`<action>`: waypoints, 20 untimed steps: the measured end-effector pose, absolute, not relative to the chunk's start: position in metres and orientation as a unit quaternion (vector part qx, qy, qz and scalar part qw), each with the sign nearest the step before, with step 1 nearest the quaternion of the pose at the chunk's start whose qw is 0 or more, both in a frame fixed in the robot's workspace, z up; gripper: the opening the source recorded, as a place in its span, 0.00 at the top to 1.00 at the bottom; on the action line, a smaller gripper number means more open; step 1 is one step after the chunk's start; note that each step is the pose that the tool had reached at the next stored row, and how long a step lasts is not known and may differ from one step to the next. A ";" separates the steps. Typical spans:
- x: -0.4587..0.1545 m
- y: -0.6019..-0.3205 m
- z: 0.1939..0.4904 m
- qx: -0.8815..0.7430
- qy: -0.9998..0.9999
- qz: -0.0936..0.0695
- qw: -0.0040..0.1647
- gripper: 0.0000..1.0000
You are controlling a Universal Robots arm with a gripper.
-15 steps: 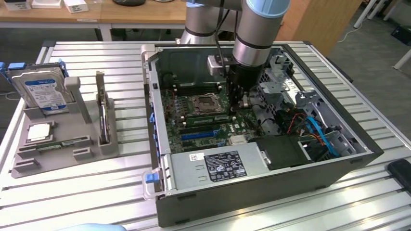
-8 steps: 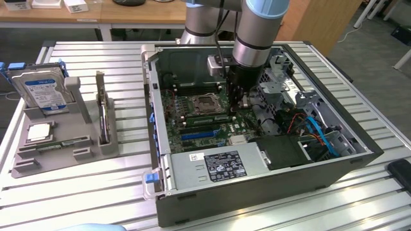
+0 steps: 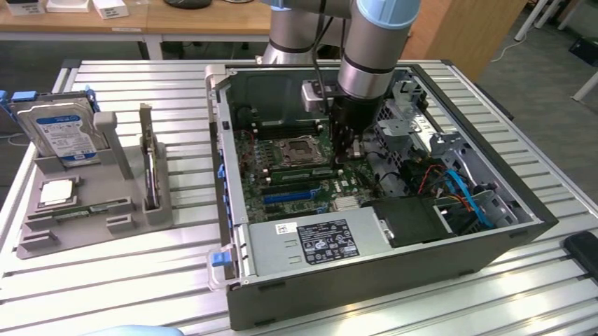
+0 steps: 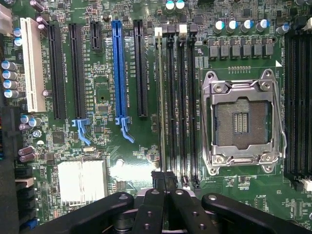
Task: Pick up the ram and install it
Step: 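Press down the ram until it locks into place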
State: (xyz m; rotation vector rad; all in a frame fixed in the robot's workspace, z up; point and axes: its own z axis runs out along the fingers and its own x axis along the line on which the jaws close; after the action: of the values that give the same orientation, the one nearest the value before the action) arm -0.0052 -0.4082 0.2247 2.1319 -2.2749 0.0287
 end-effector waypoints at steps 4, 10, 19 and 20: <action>-0.005 -0.408 0.224 0.684 -0.730 0.010 0.012 0.90; -0.005 -0.408 0.223 0.684 -0.730 0.011 0.013 0.90; -0.007 -0.408 0.228 0.684 -0.730 0.011 0.013 0.90; -0.010 -0.408 0.228 0.684 -0.730 0.011 0.012 0.90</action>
State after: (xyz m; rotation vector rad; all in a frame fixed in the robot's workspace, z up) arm -0.0096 -0.4080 0.2282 2.1312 -2.2744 0.0330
